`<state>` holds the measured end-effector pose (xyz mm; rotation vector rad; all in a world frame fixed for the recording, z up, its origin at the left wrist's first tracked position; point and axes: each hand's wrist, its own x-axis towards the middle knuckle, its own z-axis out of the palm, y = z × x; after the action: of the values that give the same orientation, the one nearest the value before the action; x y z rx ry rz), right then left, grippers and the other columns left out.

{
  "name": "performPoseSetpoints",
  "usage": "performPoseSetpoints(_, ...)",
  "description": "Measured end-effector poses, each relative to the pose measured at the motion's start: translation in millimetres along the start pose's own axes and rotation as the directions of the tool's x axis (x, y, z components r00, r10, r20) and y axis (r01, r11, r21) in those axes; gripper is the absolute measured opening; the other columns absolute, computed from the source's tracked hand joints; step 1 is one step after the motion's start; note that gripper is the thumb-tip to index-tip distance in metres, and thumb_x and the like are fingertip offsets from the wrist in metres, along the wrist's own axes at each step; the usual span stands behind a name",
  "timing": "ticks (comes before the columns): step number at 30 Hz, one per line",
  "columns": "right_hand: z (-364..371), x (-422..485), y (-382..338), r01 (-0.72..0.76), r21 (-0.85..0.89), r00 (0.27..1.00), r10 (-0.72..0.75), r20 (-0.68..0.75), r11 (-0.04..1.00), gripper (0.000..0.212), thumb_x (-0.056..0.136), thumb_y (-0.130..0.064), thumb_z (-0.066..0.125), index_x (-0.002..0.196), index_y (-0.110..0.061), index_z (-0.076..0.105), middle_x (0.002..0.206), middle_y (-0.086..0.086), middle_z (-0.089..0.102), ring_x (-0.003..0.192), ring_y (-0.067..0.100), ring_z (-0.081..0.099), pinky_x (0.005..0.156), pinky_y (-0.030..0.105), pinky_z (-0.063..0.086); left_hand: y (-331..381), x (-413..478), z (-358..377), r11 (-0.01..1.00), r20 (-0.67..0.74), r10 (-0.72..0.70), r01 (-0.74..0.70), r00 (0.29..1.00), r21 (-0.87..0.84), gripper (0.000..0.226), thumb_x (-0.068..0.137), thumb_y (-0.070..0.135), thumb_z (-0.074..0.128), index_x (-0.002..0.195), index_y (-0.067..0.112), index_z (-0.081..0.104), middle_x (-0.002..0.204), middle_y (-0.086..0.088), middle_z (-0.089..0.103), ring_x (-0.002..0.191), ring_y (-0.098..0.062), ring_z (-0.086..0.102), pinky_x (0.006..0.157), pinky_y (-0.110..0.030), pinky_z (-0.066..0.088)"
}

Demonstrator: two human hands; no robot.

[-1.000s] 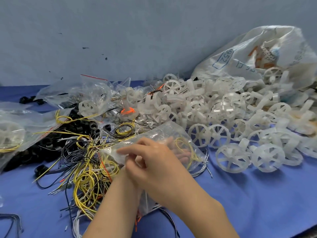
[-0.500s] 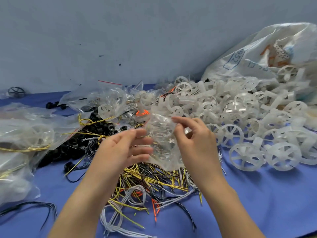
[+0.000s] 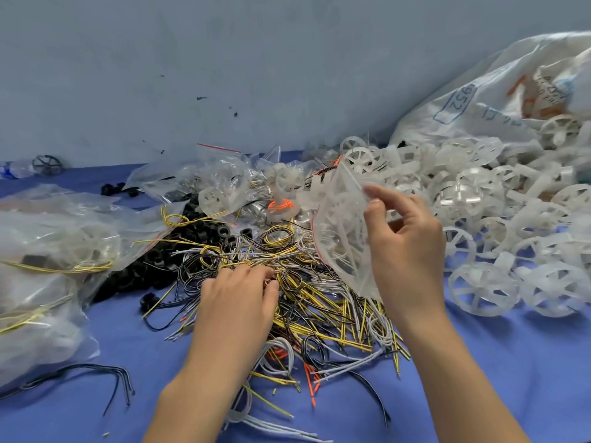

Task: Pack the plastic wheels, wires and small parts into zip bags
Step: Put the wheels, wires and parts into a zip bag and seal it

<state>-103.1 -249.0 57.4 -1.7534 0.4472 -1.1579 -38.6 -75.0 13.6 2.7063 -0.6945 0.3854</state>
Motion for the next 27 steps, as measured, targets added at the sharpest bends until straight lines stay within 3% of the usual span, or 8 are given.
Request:
performPoseSetpoints(5,3,-3,1,0.005,-0.017,1.0,-0.004,0.019,1.0,0.021,0.097,-0.026,0.057,0.11,-0.031,0.073,0.096,-0.014,0.061,0.063,0.005,0.056,0.071,0.034,0.051,16,8,6,0.983,0.005,-0.093,0.091,0.996,0.162,0.047,0.098,0.055,0.028,0.097,0.03,0.067,0.096,0.007,0.063,0.099,-0.02,0.053,0.082,-0.038,0.031)
performPoseSetpoints(9,1,-2,3,-0.004,-0.009,1.0,0.005,0.021,1.0,0.021,0.097,-0.026,0.057,0.11,-0.031,0.073,0.097,-0.013,0.061,0.063,0.005,0.055,0.067,0.029,0.047,25,13,9,0.967,0.062,-0.175,0.16,0.983,0.2,0.043,0.097,0.055,0.034,0.096,0.028,0.068,0.1,0.003,0.062,0.102,-0.023,0.05,0.088,-0.041,0.033)
performPoseSetpoints(13,-3,-2,4,-0.011,-0.009,0.999,0.012,0.032,1.0,0.021,0.097,-0.027,0.057,0.111,-0.032,0.072,0.1,-0.014,0.063,0.067,0.008,0.06,0.066,0.03,0.048,22,19,5,0.968,0.119,-0.245,0.25,0.962,-0.022,0.031,0.094,0.049,0.042,0.086,0.028,0.064,0.095,0.005,0.062,0.102,-0.024,0.049,0.088,-0.042,0.033)
performPoseSetpoints(17,-5,-1,4,-0.013,-0.005,0.999,0.013,0.03,1.0,0.021,0.097,-0.027,0.057,0.111,-0.031,0.072,0.101,-0.014,0.063,0.07,0.012,0.062,0.07,0.038,0.053,13,22,-4,0.887,0.146,-0.282,0.315,0.948,-0.338,0.022,0.091,0.044,0.048,0.077,0.028,0.054,0.076,0.011,0.061,0.082,-0.015,0.057,0.078,-0.036,0.043)
performPoseSetpoints(20,-5,-2,3,-0.012,-0.004,1.0,0.012,0.028,1.0,0.021,0.097,-0.026,0.057,0.111,-0.032,0.072,0.102,-0.014,0.063,0.068,0.009,0.061,0.071,0.038,0.054,7,23,-13,0.81,0.032,-0.303,0.275,0.953,-0.518,0.012,0.091,0.038,0.053,0.087,0.028,0.058,0.079,0.013,0.062,0.075,0.001,0.056,0.059,-0.02,0.039)
performPoseSetpoints(27,-4,-5,3,0.008,-0.023,0.999,-0.007,0.04,1.0,0.02,0.097,-0.027,0.057,0.109,-0.033,0.072,0.097,-0.014,0.06,0.068,0.008,0.056,0.077,0.044,0.053,2,21,-36,0.733,-0.376,-0.221,-0.101,0.9,-0.672,0.018,0.1,0.038,0.05,0.106,0.033,0.066,0.078,0.017,0.062,0.063,0.002,0.053,0.053,-0.007,0.037)
